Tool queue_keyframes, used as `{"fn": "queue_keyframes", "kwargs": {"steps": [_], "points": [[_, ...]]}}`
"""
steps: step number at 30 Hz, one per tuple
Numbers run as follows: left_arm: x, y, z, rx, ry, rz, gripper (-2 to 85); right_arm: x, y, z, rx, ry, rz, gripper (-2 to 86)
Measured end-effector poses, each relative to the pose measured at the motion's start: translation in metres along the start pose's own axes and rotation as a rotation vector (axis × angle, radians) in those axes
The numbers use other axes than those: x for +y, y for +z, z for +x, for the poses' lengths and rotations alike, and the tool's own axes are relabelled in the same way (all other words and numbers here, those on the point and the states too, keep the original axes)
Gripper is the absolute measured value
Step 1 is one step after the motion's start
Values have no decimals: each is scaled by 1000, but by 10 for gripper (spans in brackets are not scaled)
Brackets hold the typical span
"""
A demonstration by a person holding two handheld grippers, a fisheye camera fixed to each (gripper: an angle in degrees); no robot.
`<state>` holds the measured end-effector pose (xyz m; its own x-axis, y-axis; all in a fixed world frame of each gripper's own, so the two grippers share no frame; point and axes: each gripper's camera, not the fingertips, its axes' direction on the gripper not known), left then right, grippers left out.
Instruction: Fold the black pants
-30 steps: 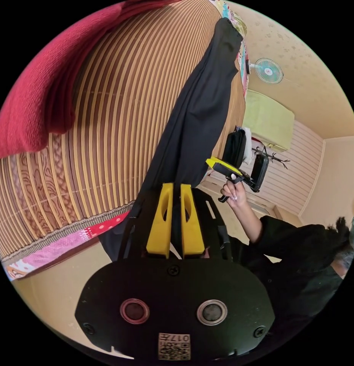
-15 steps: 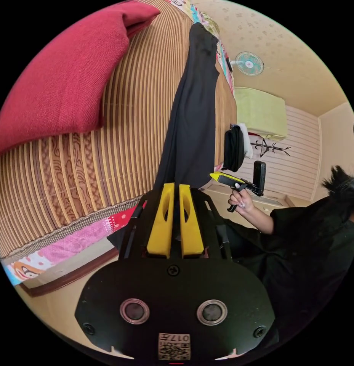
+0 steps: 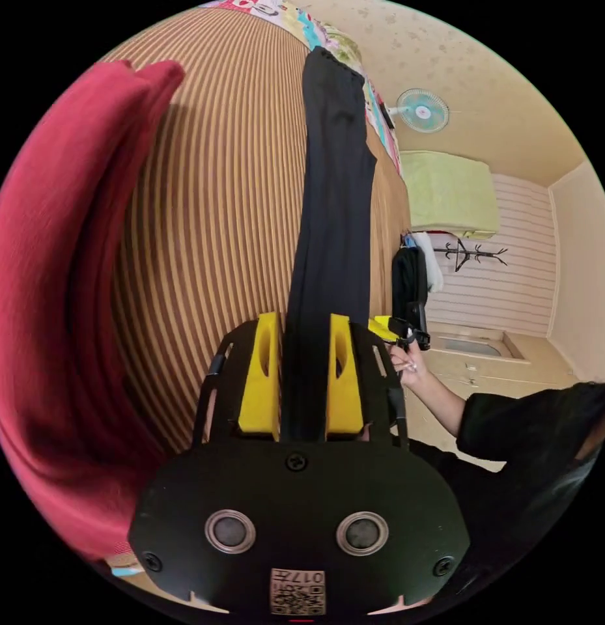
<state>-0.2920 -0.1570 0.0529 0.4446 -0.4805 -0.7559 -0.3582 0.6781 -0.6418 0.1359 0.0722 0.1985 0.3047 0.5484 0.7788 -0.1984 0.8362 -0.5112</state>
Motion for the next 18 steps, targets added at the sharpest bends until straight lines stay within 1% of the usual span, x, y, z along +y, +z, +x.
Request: {"fn": "queue_keyframes", "kwargs": {"steps": [3, 5, 7, 9, 10, 11, 12, 13, 14, 15, 16, 17, 18], "points": [[-16, 24, -11, 81, -27, -77, 72, -15, 8, -4, -35, 11, -72, 67], [-13, 35, -17, 160, -45, -126, 57, -3, -3, -23, -95, -50, -76, 45], [2, 27, -14, 276, -11, -57, 46, 18, -25, -46, -183, -115, -38, 36], [31, 2, 4, 487, 84, 52, 43, 47, -53, -75, -297, -203, -5, 31], [39, -5, 11, 544, 112, 74, 42, 69, -72, -99, -371, -280, 6, 28], [54, -18, 31, 635, 180, 99, 42, 91, -89, -128, -433, -363, 6, 25], [69, -31, 60, 671, 267, 99, 41, 101, -98, -144, -453, -408, 3, 24], [75, -37, 77, 675, 318, 95, 41, 123, -116, -179, -485, -498, 13, 21], [88, -51, 114, 675, 415, 97, 41, 144, -136, -216, -514, -595, 35, 19], [99, -67, 151, 675, 507, 115, 41, 152, -146, -234, -530, -643, 43, 18], [103, -75, 170, 677, 553, 123, 41, 166, -164, -272, -561, -745, 46, 17], [107, -91, 205, 680, 641, 132, 41, 175, -181, -309, -589, -848, 44, 16], [109, -108, 241, 675, 729, 151, 40, 179, -189, -328, -599, -900, 43, 15]]}}
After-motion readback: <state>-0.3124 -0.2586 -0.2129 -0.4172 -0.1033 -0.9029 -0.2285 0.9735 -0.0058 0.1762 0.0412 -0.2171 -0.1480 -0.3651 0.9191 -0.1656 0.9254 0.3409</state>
